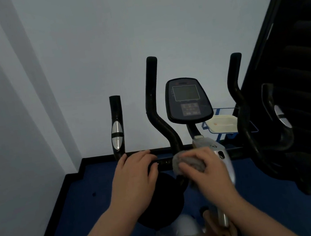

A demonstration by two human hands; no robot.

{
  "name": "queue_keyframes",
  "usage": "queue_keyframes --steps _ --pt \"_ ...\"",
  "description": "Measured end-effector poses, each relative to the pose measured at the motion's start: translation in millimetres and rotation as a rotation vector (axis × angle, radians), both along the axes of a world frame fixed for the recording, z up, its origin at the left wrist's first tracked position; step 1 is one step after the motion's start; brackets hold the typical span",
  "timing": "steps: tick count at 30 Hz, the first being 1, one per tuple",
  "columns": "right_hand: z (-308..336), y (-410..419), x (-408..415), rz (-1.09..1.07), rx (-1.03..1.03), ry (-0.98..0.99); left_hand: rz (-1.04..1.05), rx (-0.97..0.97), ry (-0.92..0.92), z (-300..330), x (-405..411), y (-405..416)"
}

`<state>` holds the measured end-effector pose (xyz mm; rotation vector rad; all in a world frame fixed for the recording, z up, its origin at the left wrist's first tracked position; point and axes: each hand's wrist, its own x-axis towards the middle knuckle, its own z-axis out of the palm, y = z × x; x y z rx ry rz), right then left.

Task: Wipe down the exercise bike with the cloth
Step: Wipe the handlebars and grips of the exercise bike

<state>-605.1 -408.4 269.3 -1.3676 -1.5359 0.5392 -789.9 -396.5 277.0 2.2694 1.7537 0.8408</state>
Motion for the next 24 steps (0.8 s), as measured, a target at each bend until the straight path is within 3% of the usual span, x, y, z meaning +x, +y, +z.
queue_keyframes --steps 4,10,15,21,24 --pt "19 24 0 -0.045 0.039 -0.017 0.004 -0.042 -0.016 0 0 2" --pt "-29 -32 -9 -0.011 0.047 -0.091 0.004 -0.056 -0.047 0 -1 3" --pt "5 12 1 -0.026 0.032 -0.066 -0.003 -0.049 -0.055 1 -1 3" --pt "-12 -4 0 0.03 -0.017 -0.108 -0.005 -0.029 -0.077 2 -1 1" --pt "12 25 -1 0.044 0.053 -0.116 -0.01 -0.036 -0.045 3 0 2"
